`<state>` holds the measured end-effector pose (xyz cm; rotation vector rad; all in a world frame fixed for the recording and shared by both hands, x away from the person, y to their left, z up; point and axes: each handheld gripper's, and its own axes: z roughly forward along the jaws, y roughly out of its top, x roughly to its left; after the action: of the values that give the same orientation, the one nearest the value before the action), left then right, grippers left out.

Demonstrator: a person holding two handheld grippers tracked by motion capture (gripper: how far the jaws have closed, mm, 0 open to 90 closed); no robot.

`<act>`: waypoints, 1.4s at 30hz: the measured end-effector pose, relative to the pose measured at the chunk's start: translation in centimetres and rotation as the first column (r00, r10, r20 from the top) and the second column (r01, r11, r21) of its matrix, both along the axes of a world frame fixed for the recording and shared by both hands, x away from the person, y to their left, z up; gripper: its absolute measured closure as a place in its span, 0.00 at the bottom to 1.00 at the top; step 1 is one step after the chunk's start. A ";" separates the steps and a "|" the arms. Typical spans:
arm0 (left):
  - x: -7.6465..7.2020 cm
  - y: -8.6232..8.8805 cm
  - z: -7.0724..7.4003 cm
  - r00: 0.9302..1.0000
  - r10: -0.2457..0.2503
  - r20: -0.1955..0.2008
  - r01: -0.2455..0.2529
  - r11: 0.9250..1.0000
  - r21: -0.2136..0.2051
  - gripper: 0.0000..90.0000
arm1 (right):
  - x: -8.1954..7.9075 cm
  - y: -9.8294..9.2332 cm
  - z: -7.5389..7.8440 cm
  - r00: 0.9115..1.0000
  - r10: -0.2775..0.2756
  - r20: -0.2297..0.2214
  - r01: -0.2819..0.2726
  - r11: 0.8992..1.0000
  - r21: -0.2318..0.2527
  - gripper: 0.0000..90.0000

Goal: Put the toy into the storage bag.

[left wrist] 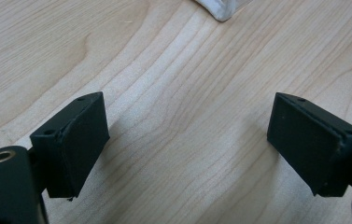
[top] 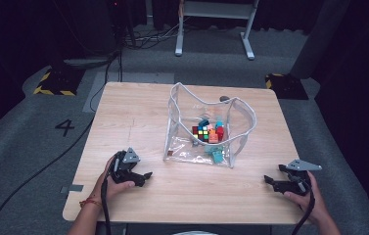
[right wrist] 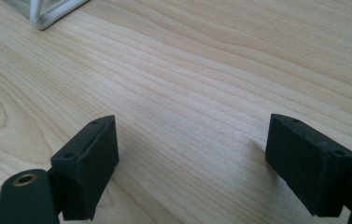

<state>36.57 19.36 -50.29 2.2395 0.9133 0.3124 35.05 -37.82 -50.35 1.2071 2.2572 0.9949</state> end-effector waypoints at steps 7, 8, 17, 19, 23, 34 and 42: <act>0.0 0.0 0.0 1.000 -0.001 -0.005 0.001 1.000 0.002 0.14 | 0.0 0.0 0.0 1.000 -0.001 -0.001 0.001 1.000 -0.003 0.20; 0.0 0.0 0.0 1.000 -0.001 -0.004 0.001 1.000 0.003 0.14 | 0.0 0.0 0.0 1.000 -0.001 -0.001 0.001 1.000 -0.003 0.19; 0.0 0.0 0.0 1.000 0.003 -0.002 -0.003 1.000 0.000 0.14 | 0.0 0.0 0.0 1.000 -0.001 -0.001 0.001 1.000 -0.003 0.19; 0.0 0.0 0.0 1.000 0.003 -0.002 -0.003 1.000 0.000 0.14 | 0.0 0.0 0.0 1.000 -0.004 -0.002 0.004 1.000 0.003 0.19; 0.0 0.0 0.0 1.000 -0.001 0.001 0.001 1.000 0.004 0.14 | 0.0 0.0 0.0 1.000 -0.001 -0.002 0.001 1.000 0.002 0.19; 0.0 0.0 0.0 1.000 -0.001 0.001 0.001 1.000 0.004 0.14 | 0.0 0.0 0.0 1.000 -0.001 -0.002 0.001 1.000 0.002 0.19; 0.1 0.0 0.0 1.000 0.001 0.003 -0.001 1.000 0.007 0.14 | 0.0 0.0 0.0 1.000 -0.001 -0.002 0.001 1.000 0.002 0.19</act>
<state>36.65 19.36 -50.27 2.2442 0.9129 0.3198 35.08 -37.83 -50.32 1.2102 2.2580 0.9967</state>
